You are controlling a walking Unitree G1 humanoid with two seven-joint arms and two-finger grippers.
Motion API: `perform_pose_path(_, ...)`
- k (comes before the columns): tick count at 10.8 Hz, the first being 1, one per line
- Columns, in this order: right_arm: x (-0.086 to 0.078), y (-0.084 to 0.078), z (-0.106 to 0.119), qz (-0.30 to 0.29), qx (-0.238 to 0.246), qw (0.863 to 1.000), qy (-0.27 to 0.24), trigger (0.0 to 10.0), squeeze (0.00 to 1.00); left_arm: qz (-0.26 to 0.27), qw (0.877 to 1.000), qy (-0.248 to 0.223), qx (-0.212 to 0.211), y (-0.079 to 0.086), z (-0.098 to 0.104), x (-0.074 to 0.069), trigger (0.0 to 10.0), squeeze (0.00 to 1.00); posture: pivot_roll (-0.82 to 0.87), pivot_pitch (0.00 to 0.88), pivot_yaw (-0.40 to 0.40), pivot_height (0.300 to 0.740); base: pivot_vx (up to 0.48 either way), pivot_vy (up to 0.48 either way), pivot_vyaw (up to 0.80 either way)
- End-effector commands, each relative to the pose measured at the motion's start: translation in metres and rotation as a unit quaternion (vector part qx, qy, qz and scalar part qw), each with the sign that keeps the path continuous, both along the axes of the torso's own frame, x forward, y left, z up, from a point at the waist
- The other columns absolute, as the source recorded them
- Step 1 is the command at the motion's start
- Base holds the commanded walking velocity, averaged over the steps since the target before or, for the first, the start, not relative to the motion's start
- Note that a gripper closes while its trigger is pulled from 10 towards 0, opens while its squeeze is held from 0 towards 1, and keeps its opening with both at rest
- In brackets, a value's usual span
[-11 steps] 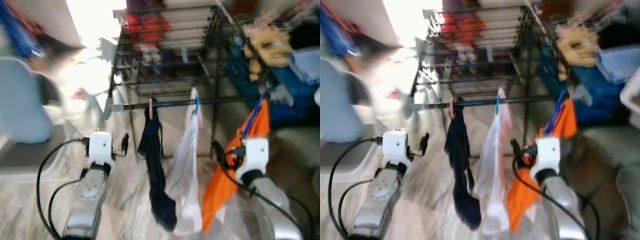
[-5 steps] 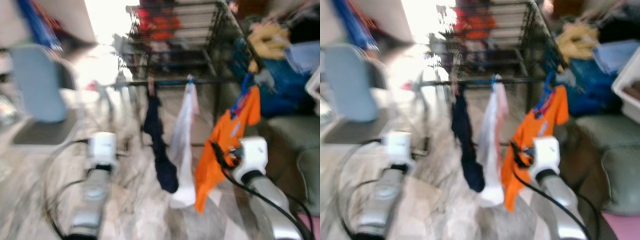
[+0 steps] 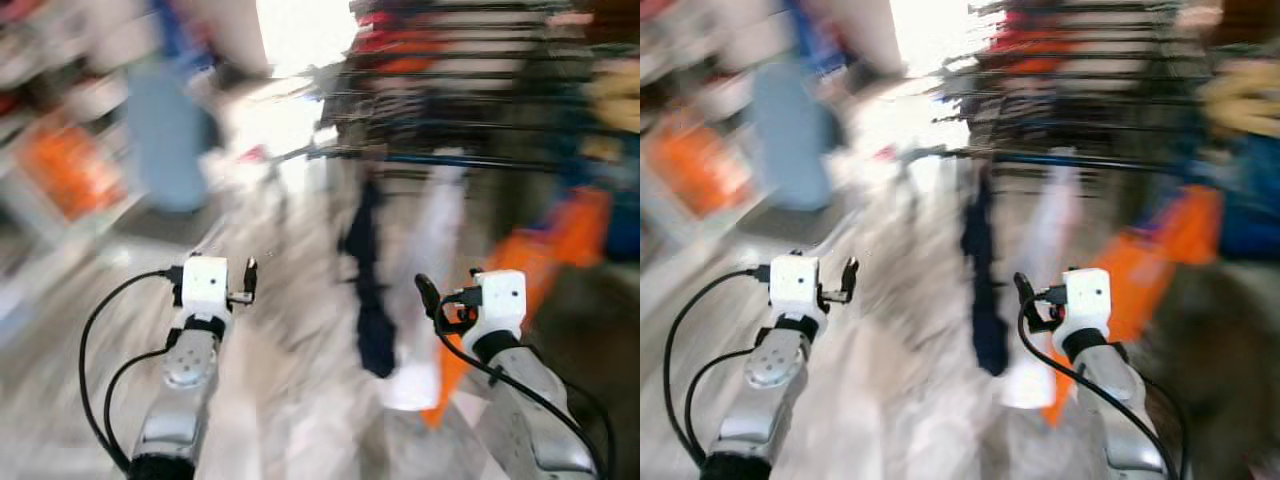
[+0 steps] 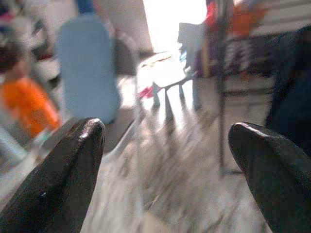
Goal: Hang hanger
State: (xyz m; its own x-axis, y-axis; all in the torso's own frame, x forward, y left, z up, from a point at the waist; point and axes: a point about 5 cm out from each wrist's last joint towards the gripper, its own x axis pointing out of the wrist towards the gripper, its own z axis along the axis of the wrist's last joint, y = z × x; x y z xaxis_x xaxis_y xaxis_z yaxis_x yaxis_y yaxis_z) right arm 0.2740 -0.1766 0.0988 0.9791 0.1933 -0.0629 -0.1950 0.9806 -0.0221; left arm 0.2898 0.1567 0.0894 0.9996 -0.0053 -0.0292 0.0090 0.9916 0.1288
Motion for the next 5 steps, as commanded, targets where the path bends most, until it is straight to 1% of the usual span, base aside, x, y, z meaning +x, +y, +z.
perform_pose_path(1, 0.0009, 0.0009, -0.0001, 0.004, 0.003, 1.0, -0.002, 10.0, 0.0, 0.003, 1.0, -0.004, 0.005, 0.0006, 0.002, 0.0024, 10.0, 0.0, -0.18, 0.0, 0.066, 0.74, 0.0, 0.0, 0.58)
perform_pose_path(3, 0.0014, 0.0021, -0.0008, 0.003, 0.007, 1.0, -0.004, 10.0, 0.0, 0.009, 1.0, -0.006, -0.006, 0.0048, 0.003, 0.0021, 10.0, 0.0, -0.18, 0.0, 0.065, 0.74, 0.0, 0.0, 0.0)
perform_pose_path(5, 0.0007, 0.0042, -0.0027, 0.012, 0.006, 1.0, -0.002, 10.0, 0.0, 0.01, 1.0, -0.006, -0.01, 0.005, 0.0021, 0.0015, 10.0, 0.0, -0.18, 0.0, 0.061, 0.74, 0.0, 0.0, 0.0)
